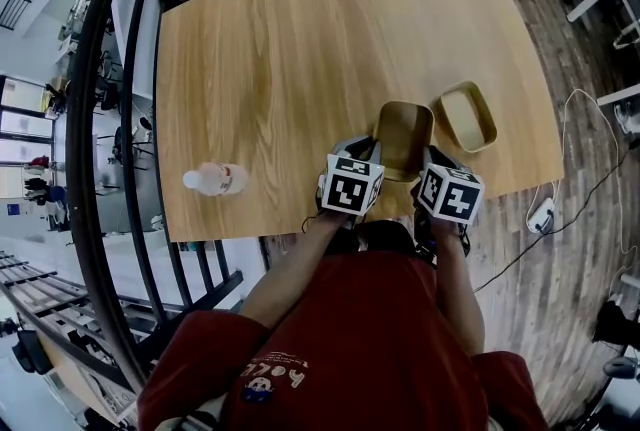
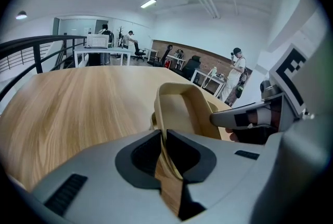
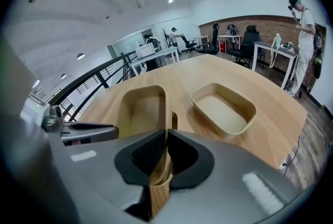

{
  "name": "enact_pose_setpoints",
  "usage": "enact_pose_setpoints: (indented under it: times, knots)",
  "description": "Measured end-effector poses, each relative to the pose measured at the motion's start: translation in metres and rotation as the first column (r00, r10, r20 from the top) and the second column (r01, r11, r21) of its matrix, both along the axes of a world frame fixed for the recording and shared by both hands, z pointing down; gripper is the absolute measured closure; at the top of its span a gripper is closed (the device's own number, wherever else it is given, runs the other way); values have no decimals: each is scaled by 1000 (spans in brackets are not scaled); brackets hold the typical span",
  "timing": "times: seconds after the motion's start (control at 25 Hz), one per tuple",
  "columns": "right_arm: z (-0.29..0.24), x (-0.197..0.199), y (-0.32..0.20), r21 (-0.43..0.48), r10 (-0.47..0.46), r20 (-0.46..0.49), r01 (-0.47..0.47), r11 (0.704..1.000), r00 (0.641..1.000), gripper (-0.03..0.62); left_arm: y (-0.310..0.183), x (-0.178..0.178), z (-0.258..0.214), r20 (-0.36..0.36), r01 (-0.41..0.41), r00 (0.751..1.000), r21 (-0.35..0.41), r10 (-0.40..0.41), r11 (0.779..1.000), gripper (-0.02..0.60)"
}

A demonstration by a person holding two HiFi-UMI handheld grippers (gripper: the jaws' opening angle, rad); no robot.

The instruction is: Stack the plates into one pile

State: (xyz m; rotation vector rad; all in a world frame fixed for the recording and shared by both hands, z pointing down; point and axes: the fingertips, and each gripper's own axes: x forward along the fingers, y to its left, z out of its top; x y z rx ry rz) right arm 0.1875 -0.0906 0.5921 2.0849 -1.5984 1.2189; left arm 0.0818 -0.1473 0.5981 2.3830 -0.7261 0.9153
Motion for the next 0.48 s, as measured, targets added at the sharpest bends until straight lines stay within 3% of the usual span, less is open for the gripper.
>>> enact_pose_setpoints:
  times: [0.28, 0.48]
  knots:
    - [18, -5, 4, -59, -41, -20, 40, 997, 999, 563, 8, -4, 19, 45, -7, 999, -18, 8, 1000, 534]
    - [27, -4, 3, -82, -61, -36, 58, 995, 997, 559, 9, -4, 23, 53, -15, 998, 9, 15, 1000, 525]
